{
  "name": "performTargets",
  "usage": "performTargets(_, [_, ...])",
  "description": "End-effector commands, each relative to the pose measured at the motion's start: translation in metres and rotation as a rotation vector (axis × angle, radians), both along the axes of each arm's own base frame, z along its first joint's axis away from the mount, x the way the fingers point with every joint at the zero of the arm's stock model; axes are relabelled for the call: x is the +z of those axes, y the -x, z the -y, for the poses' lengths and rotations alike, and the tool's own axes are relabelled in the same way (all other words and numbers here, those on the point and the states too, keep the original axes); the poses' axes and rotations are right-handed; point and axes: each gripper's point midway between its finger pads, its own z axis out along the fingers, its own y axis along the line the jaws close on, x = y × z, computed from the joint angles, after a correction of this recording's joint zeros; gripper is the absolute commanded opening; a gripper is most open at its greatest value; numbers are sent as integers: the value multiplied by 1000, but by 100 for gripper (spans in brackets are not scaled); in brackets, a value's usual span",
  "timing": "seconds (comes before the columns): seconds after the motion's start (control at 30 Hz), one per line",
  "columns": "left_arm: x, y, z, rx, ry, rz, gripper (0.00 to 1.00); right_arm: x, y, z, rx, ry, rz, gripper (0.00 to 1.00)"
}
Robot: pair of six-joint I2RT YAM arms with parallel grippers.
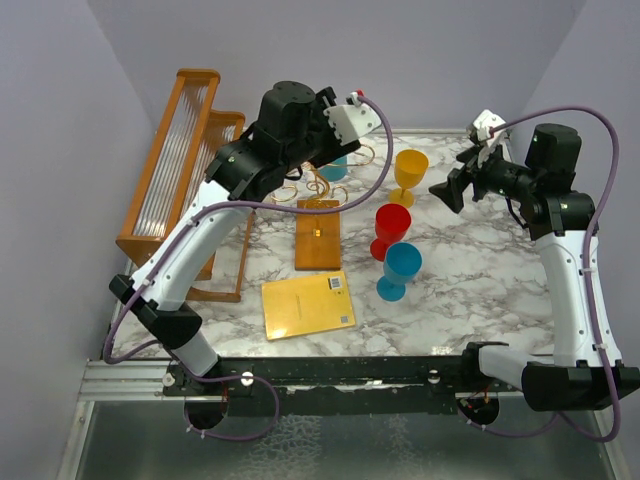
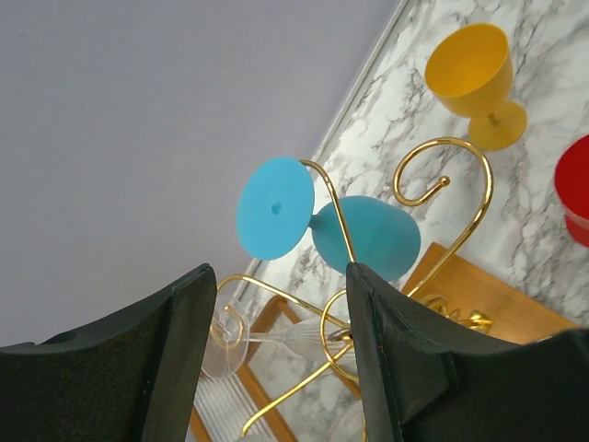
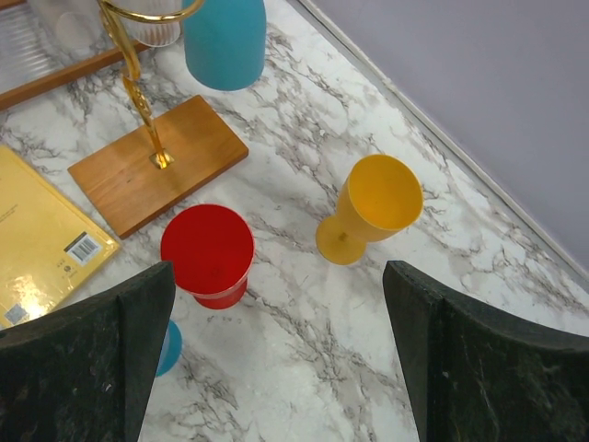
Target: Place the wine glass upside down on the wine glass rack
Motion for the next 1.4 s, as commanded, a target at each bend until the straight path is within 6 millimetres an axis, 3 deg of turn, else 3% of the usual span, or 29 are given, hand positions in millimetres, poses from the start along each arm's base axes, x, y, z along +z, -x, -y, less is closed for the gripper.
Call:
performTargets(0.0, [36, 20, -8, 31, 215, -33, 65, 10, -13, 14, -101, 10, 45, 94])
performTargets(0.27, [47, 10, -40, 177, 251, 16, 90, 5, -39, 33, -233, 22, 37, 95])
performTargets(0.5, [69, 8, -63, 270, 318, 66, 97, -20, -80, 42, -290, 41, -17, 93])
performTargets(0.73, [85, 10, -89, 332, 340, 109, 99, -56, -130, 55, -404, 38, -119, 89])
performTargets(1.03, [83, 12, -94, 327, 333, 102, 98, -104, -184, 51, -463, 68, -246, 77])
performTargets(1.37, [76, 10, -92, 327, 318, 87, 98, -153, -201, 34, -453, 141, -372, 55])
